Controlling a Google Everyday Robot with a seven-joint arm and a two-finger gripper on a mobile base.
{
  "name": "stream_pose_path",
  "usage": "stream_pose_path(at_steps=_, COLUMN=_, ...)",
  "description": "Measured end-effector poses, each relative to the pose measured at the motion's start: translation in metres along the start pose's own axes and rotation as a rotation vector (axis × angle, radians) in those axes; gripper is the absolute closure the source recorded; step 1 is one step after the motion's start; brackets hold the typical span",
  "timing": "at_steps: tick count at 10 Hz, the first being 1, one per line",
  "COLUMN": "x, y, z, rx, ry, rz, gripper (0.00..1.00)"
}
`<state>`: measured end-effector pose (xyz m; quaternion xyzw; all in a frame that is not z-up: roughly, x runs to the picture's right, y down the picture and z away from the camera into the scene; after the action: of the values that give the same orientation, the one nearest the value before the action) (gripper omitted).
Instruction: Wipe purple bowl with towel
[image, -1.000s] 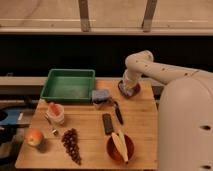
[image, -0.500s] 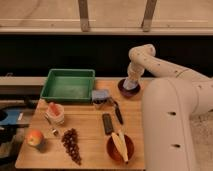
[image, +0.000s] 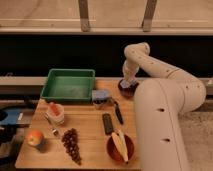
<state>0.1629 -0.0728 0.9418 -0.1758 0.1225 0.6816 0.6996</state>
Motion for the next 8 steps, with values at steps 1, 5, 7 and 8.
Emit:
stream_pose_path(at_steps=1, x=0.012, y=0.009, z=-0.005, rx=-0.007, ry=0.001, rz=-0.017, gripper=1.00)
stream_pose_path(at_steps=5, x=0.051, y=0.010, z=-0.024, rx=0.004, ry=0.001, rz=-0.006, gripper=1.00)
stream_pose_path(at_steps=7, x=0.046, y=-0.003, z=-0.026, rx=0.016, ry=-0.004, rz=0.025, gripper=1.00)
stream_pose_path(at_steps=8, x=0.034, y=-0.014, z=-0.025, rx=0.012, ry=-0.004, rz=0.059, gripper=1.00)
